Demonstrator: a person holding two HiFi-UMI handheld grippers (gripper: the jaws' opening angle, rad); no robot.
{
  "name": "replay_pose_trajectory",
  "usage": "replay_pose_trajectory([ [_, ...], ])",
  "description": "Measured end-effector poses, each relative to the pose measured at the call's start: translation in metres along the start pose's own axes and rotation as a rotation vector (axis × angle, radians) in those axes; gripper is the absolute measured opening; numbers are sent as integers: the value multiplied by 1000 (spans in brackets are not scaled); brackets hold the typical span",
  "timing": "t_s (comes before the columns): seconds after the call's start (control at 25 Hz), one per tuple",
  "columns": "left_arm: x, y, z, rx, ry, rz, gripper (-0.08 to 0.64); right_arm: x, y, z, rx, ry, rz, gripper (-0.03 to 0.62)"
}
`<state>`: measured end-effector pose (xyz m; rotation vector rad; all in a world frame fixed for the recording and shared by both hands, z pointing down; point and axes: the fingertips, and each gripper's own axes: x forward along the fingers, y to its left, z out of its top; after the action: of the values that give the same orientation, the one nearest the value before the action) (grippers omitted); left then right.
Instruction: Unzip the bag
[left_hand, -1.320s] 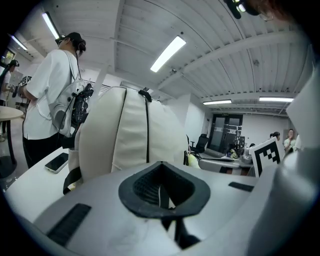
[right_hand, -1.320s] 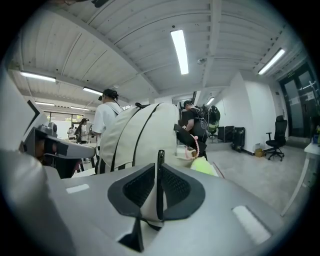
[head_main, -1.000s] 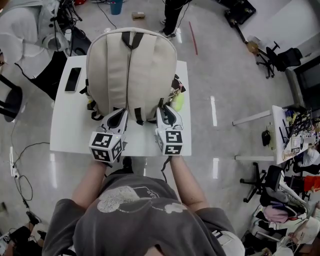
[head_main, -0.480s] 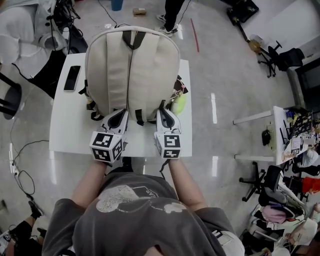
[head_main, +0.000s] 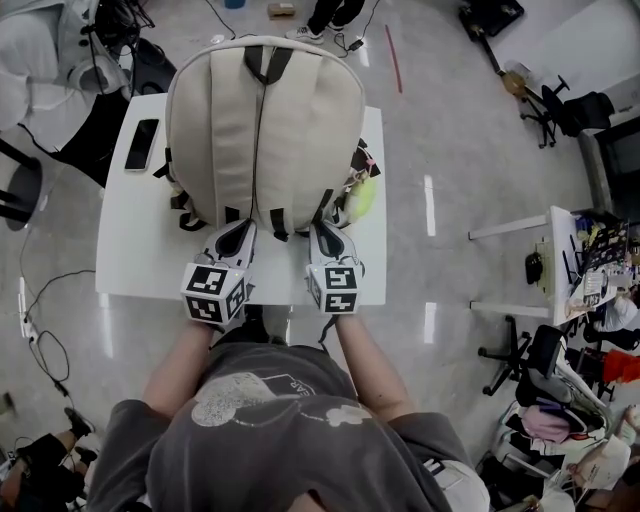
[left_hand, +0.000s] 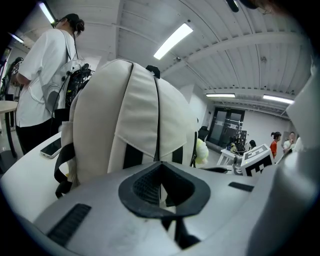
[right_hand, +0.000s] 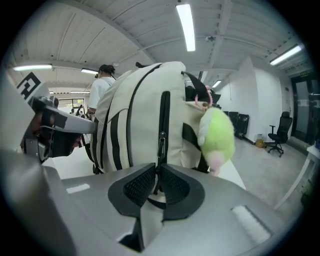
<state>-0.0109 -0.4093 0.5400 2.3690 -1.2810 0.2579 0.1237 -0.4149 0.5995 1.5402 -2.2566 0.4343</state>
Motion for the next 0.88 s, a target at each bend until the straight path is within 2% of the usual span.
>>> replay_pose_trajectory([
  [0.72, 17, 6, -68, -49, 121, -2, 5, 20, -4, -93, 127, 293, 11, 32],
  [0.88, 18, 7, -76, -22, 140, 4, 5, 23, -2, -100, 129, 342, 29, 32],
])
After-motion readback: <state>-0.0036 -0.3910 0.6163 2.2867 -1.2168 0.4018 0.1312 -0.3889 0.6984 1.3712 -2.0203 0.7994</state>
